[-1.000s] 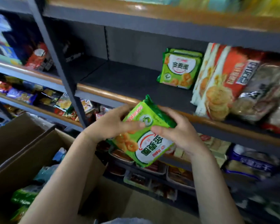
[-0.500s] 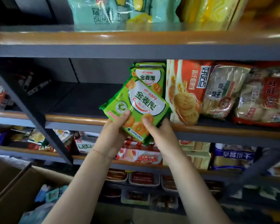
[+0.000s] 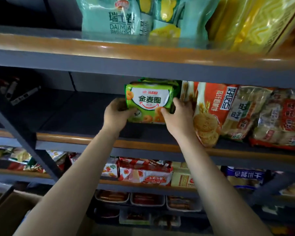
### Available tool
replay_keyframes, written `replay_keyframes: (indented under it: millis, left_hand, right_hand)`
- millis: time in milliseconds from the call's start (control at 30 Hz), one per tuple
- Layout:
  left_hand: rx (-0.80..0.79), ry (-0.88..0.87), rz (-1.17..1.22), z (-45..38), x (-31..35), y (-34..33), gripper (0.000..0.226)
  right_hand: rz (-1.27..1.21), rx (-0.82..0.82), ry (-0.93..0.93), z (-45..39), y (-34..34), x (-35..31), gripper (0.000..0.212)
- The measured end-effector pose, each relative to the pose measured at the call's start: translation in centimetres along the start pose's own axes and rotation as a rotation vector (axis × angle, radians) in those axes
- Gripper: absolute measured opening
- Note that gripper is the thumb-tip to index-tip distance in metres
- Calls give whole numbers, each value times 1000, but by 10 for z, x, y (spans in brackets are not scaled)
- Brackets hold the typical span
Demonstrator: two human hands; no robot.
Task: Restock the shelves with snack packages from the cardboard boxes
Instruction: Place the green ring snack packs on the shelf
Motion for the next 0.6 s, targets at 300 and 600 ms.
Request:
replay_keyframes:
  millis: [300,600]
  left_hand:
    - [-50,-30,-119,-40,-26,-59,36]
    - [-146,94,-89,-35,-33,-56,56]
  right_hand:
    - [-201,-113,-302,-15,-39,26,59]
    - [-382,-156,-331,11,-36,27,84]
Point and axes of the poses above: each hand's wrist, its own z-axis away from the middle knuckle, its own y-axis out of the back of the hand, x = y × z, the point moved 7 cm from there along -z, towards the middle knuckle, and after that the axes turned 14 degrees about x, right-handed, at the moved point
